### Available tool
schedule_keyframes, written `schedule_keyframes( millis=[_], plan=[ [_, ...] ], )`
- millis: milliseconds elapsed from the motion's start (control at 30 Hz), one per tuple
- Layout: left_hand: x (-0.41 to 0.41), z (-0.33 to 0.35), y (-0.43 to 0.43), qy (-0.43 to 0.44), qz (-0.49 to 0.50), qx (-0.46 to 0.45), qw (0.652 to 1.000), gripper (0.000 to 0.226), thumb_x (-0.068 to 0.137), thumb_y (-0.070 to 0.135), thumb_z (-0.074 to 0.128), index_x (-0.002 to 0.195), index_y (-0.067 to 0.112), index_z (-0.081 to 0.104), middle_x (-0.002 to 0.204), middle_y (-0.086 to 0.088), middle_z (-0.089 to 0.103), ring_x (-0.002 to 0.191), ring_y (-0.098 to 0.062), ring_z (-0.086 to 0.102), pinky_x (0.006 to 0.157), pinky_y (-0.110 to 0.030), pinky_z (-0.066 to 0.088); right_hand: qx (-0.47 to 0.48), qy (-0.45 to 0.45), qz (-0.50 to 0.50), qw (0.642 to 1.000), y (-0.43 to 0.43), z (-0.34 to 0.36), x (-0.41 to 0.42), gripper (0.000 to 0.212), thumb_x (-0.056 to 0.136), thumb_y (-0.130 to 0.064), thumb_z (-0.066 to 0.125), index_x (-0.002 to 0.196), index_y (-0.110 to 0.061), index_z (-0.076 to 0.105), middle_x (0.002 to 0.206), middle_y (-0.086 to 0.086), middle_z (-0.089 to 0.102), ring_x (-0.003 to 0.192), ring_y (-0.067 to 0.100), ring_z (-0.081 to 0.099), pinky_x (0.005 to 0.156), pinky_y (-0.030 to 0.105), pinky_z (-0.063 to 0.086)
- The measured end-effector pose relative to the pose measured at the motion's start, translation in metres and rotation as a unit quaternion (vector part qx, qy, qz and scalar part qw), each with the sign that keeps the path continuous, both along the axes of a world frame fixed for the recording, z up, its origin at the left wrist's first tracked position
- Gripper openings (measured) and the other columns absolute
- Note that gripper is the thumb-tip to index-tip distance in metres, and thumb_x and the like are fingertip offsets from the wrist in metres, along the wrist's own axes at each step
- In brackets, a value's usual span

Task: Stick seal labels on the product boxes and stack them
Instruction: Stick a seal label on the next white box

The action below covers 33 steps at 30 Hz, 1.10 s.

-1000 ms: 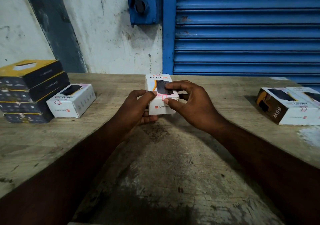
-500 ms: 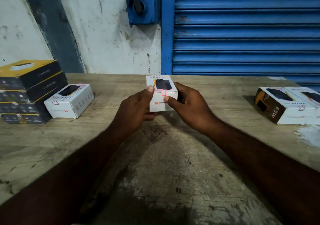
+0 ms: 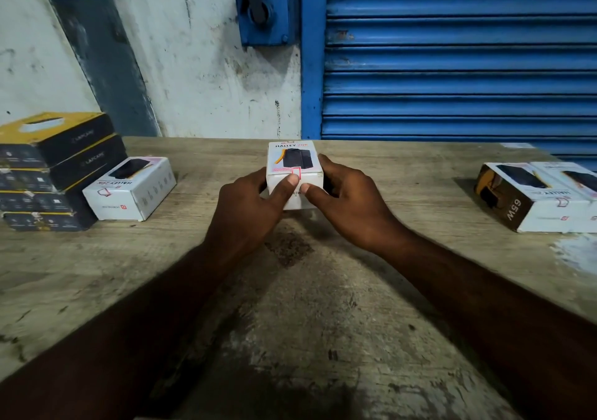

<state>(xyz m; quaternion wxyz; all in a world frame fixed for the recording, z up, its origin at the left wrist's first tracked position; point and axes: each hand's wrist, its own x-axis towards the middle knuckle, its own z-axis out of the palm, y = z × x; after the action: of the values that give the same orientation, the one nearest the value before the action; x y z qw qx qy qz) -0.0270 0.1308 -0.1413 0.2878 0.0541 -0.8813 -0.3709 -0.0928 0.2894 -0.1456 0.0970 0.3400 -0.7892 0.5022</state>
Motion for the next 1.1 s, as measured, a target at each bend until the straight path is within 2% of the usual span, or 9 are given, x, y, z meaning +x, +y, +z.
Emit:
schedule_keyframes(
  millis=[133, 233, 300, 400, 500, 700, 867, 1000, 1100],
  plan=[
    [-0.0009, -0.001, 0.0005, -0.009, -0.012, 0.02, 1.0, 0.035, 0.098, 0.046, 0.056, 0.126, 0.029, 0.068, 0.104, 0.015, 0.071, 0.081, 0.007, 0.063, 0.079, -0.009, 0.05, -0.012, -0.017, 0.0, 1.0, -0.0007, -0.001, 0.0001, 0.046, 0.09, -0.029, 0.061, 0.136, -0.028, 0.062, 0.122, -0.012, 0.072, 0.113, 0.004, 0.066, 0.103, 0.04, 0.051],
    [-0.0018, -0.0031, -0.0006, -0.008, -0.021, 0.022, 0.999, 0.034, 0.099, 0.039, 0.057, 0.128, 0.027, 0.068, 0.112, 0.011, 0.074, 0.087, -0.003, 0.069, 0.085, -0.022, 0.055, -0.02, -0.022, -0.004, 1.0, 0.0003, -0.0011, -0.0006, 0.04, 0.094, -0.026, 0.063, 0.134, -0.027, 0.064, 0.118, -0.012, 0.073, 0.108, 0.003, 0.068, 0.101, 0.036, 0.052],
    [-0.0015, -0.0038, -0.0009, -0.013, -0.025, 0.011, 1.0, 0.035, 0.099, 0.039, 0.056, 0.13, 0.027, 0.067, 0.115, 0.008, 0.074, 0.093, -0.006, 0.069, 0.086, -0.023, 0.053, -0.025, -0.016, -0.01, 1.0, 0.001, -0.0004, -0.001, 0.035, 0.097, -0.027, 0.063, 0.132, -0.027, 0.065, 0.115, -0.012, 0.074, 0.104, 0.002, 0.068, 0.097, 0.031, 0.053],
    [-0.0012, -0.0044, -0.0001, -0.014, -0.037, 0.021, 0.999, 0.04, 0.094, 0.044, 0.055, 0.129, 0.027, 0.067, 0.114, 0.007, 0.074, 0.096, -0.013, 0.071, 0.091, -0.037, 0.056, -0.029, -0.005, -0.026, 0.999, 0.0015, 0.0015, 0.0001, 0.031, 0.099, -0.03, 0.063, 0.129, -0.027, 0.067, 0.111, -0.013, 0.075, 0.099, -0.003, 0.067, 0.086, 0.016, 0.05],
    [0.0001, -0.004, 0.0021, -0.014, -0.044, 0.038, 0.998, 0.049, 0.088, 0.051, 0.049, 0.126, 0.027, 0.069, 0.11, 0.006, 0.075, 0.094, -0.016, 0.072, 0.09, -0.043, 0.057, -0.023, 0.004, -0.037, 0.999, 0.0015, 0.0026, 0.0009, 0.029, 0.099, -0.03, 0.063, 0.128, -0.026, 0.068, 0.108, -0.013, 0.076, 0.093, -0.007, 0.066, 0.079, 0.01, 0.045],
    [0.0021, -0.0035, 0.0039, -0.007, -0.047, 0.066, 0.997, 0.052, 0.088, 0.055, 0.049, 0.126, 0.026, 0.069, 0.107, 0.006, 0.076, 0.089, -0.011, 0.072, 0.086, -0.043, 0.059, -0.004, 0.003, -0.03, 1.0, 0.0032, 0.0032, 0.002, 0.031, 0.099, -0.023, 0.06, 0.13, -0.026, 0.066, 0.106, -0.01, 0.076, 0.097, 0.006, 0.069, 0.089, 0.027, 0.053],
    [0.0028, -0.0035, 0.0059, -0.001, -0.053, 0.066, 0.996, 0.052, 0.088, 0.055, 0.049, 0.126, 0.026, 0.069, 0.106, 0.006, 0.076, 0.087, -0.01, 0.073, 0.086, -0.042, 0.06, -0.016, -0.004, -0.031, 0.999, 0.0043, 0.005, 0.0045, 0.029, 0.101, -0.028, 0.059, 0.13, -0.027, 0.067, 0.107, -0.01, 0.076, 0.097, 0.002, 0.068, 0.085, 0.02, 0.05],
    [0.0023, -0.0041, 0.0061, 0.0, -0.058, 0.064, 0.996, 0.051, 0.089, 0.055, 0.049, 0.126, 0.027, 0.069, 0.105, 0.007, 0.075, 0.087, -0.009, 0.072, 0.086, -0.042, 0.059, -0.011, 0.002, -0.038, 0.999, 0.0039, 0.0024, 0.0037, 0.03, 0.1, -0.03, 0.058, 0.129, -0.025, 0.066, 0.106, -0.008, 0.076, 0.097, 0.01, 0.069, 0.092, 0.035, 0.053],
    [0.002, -0.0043, 0.0058, -0.005, -0.056, 0.081, 0.995, 0.048, 0.09, 0.056, 0.053, 0.125, 0.028, 0.069, 0.103, 0.008, 0.076, 0.085, -0.011, 0.074, 0.084, -0.043, 0.06, -0.004, 0.009, -0.038, 0.999, 0.0035, 0.0015, 0.0036, 0.032, 0.099, -0.026, 0.056, 0.13, -0.024, 0.065, 0.106, -0.005, 0.076, 0.097, 0.015, 0.069, 0.092, 0.039, 0.053]
  ],
)
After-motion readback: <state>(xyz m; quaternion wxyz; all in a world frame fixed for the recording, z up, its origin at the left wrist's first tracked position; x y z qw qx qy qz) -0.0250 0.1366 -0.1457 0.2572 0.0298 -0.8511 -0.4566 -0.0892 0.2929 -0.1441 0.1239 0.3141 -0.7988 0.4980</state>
